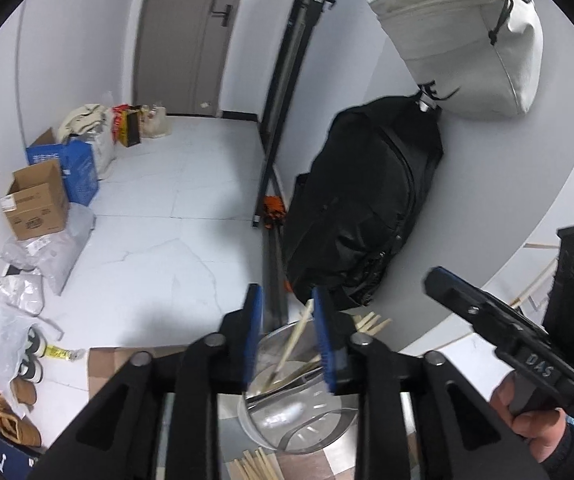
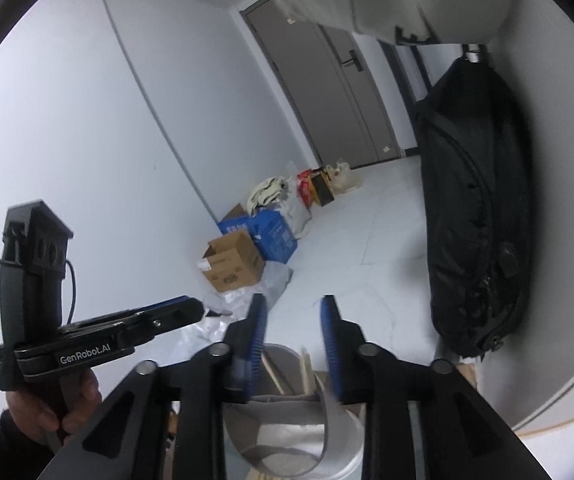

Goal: Organize utensils
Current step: 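Open both grippers to drop the chopsticks into the holder, then lower both open grippers back to the chopstick pile on the rug, then close the left gripper on one wooden chopstick, then close the right gripper on a chopstick while the left gripper holds its own, then lift both held chopsticks up over the holder opening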

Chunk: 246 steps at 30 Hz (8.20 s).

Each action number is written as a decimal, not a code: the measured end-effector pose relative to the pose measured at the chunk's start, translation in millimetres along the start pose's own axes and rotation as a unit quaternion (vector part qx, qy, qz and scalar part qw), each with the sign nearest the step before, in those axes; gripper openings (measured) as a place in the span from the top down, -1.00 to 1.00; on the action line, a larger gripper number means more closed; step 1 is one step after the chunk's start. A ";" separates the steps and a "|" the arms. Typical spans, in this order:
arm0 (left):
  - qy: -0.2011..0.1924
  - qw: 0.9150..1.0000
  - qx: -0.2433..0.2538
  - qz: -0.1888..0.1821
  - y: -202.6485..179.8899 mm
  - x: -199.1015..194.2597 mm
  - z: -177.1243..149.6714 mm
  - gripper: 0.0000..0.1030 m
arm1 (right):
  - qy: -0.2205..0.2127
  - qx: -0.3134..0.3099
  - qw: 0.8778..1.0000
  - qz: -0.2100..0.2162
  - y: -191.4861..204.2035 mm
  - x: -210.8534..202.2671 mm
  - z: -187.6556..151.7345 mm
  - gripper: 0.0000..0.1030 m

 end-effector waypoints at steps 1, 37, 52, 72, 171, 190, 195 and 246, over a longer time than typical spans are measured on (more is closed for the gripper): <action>-0.002 1.000 -0.003 0.003 1.4 -0.3 -1.1 0.42 | 0.000 0.003 1.000 -0.001 -0.4 -3.4 -1.1 0.40; -0.042 0.993 -0.016 0.112 5.8 -48.0 -89.2 -0.50 | 0.027 -0.023 0.999 -0.002 43.0 -47.6 -96.6 -0.42; -0.007 0.991 -0.069 0.113 48.9 -9.5 -144.2 -0.57 | 0.060 -0.033 0.998 -0.002 37.7 -21.4 -142.8 -0.66; 0.097 0.982 -0.042 0.156 54.3 35.4 -184.1 -0.57 | 0.074 0.009 0.997 -0.017 17.1 6.0 -156.9 -1.00; -0.009 0.984 -0.178 0.031 108.5 -9.3 -154.3 0.98 | 0.306 -0.093 0.941 -0.113 54.0 132.8 -229.0 0.53; -0.016 0.983 -0.182 0.026 108.2 -14.7 -151.9 0.98 | 0.284 -0.074 0.949 -0.119 57.8 130.9 -220.7 0.92; -0.021 0.985 -0.172 0.024 102.6 -19.0 -150.5 0.98 | 0.242 -0.073 0.963 -0.097 68.1 102.6 -205.2 0.93; -0.072 0.996 0.033 0.034 -28.6 -89.0 -54.9 0.98 | -0.033 -0.066 0.997 0.000 77.9 -74.7 -55.2 0.95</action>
Point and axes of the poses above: each gripper's, at about its wrist camera, not at the fingertips, and x roughly the way its jaws point, y to its left, z to its top, the point moved 6 cm from there along x, roughly the way its jaws point, and after that the axes turned 7 degrees about y, right-handed, at the moved point
